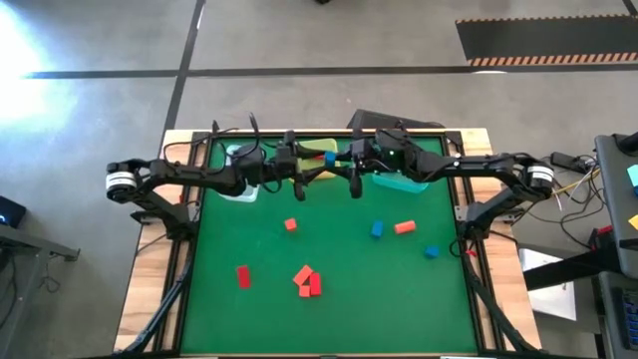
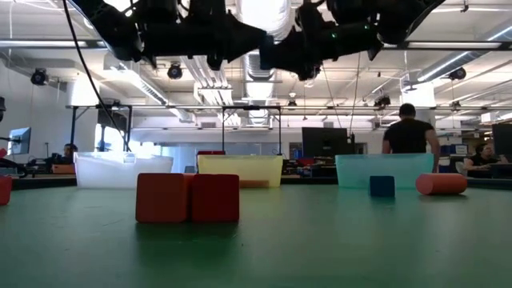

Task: Sort & place blocks by color
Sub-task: Put the blue block into the blue bin

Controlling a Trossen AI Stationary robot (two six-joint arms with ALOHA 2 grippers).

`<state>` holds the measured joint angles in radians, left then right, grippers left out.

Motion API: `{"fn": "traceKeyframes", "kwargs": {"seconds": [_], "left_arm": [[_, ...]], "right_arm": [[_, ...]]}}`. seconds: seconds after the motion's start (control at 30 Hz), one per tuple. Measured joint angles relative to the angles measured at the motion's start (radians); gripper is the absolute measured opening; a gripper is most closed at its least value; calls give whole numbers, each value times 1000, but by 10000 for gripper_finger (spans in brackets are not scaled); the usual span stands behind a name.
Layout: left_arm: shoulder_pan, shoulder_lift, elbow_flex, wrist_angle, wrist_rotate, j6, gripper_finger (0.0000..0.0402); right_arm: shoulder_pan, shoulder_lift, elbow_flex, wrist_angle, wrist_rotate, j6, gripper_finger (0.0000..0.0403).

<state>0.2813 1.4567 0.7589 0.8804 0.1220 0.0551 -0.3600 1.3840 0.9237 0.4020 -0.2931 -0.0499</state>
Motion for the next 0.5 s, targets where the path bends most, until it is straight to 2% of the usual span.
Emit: {"fn": "traceKeyframes", "kwargs": {"seconds": [0.07,0.13,0.23,0.33,0.4,0.5], "left_arm": [[0,0,-1,-34,0,-1,180],[-1,-1,-1,-62,5,-1,180],[-1,-1,-1,-103,8,-1,181],[0,-1,-2,-104,6,0,181],[0,-1,-2,-104,4,0,181],[0,-1,-3,-104,4,3,181]], "right_arm": [[-1,-17,0,-111,72,-7,118],[-3,-35,0,-241,202,-14,118],[-3,-66,0,-461,473,6,118],[-9,-97,0,-701,740,122,118],[-23,-108,4,-859,827,242,118],[-47,-116,5,-1021,840,419,118]]}}
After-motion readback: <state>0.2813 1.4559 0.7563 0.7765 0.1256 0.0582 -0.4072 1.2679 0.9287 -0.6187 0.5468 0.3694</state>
